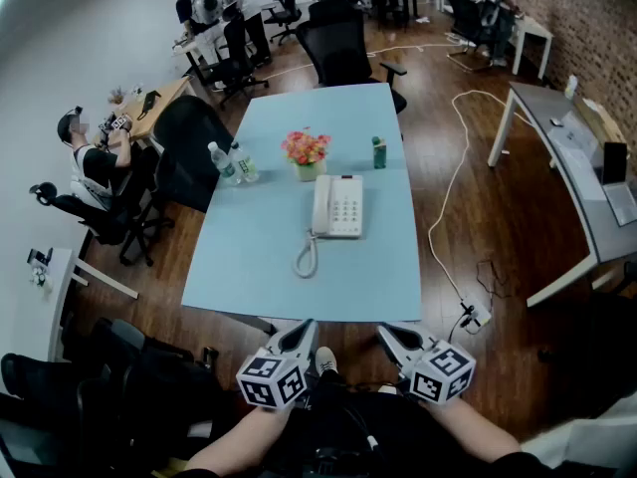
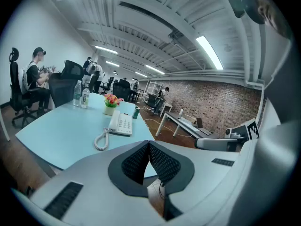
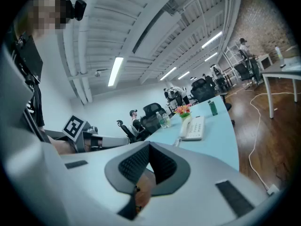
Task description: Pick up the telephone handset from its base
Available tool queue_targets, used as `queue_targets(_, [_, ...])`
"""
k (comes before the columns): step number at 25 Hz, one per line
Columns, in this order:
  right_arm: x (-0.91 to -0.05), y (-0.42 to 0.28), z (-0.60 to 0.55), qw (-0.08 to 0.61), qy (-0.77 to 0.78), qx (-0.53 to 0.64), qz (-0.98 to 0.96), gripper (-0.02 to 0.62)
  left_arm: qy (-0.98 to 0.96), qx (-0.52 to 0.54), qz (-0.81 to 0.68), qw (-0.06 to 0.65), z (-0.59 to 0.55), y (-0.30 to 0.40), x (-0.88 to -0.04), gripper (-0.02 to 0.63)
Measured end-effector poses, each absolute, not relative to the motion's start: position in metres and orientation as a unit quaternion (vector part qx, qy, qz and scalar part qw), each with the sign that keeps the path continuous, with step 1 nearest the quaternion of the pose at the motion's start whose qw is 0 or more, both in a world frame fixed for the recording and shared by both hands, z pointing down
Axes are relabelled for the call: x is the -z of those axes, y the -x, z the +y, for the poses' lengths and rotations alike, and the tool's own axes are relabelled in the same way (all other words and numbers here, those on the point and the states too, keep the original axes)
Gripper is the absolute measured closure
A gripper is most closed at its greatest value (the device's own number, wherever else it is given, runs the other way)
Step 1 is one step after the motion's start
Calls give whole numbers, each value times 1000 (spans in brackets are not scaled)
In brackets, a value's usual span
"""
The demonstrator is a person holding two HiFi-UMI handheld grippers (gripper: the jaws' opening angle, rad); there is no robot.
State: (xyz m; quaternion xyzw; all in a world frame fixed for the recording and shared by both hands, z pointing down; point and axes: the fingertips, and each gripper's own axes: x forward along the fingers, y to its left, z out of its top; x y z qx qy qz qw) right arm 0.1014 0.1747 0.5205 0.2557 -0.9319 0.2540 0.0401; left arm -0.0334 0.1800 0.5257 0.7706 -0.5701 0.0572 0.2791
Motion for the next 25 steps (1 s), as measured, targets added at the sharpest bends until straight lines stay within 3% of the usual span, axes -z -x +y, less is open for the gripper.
queue_targets(10, [-519, -25, 105, 56, -290, -234, -926, 580, -790, -52, -553, 262, 104, 117, -518, 604])
queue_targets(16, [-510, 55, 50, 74, -317, -220, -920, 580, -791, -48, -543, 277, 40, 210, -524, 604])
queue_targets(25, [-519, 137, -19, 85, -354, -226, -904, 580, -824, -74, -487, 279, -30, 275, -547, 604])
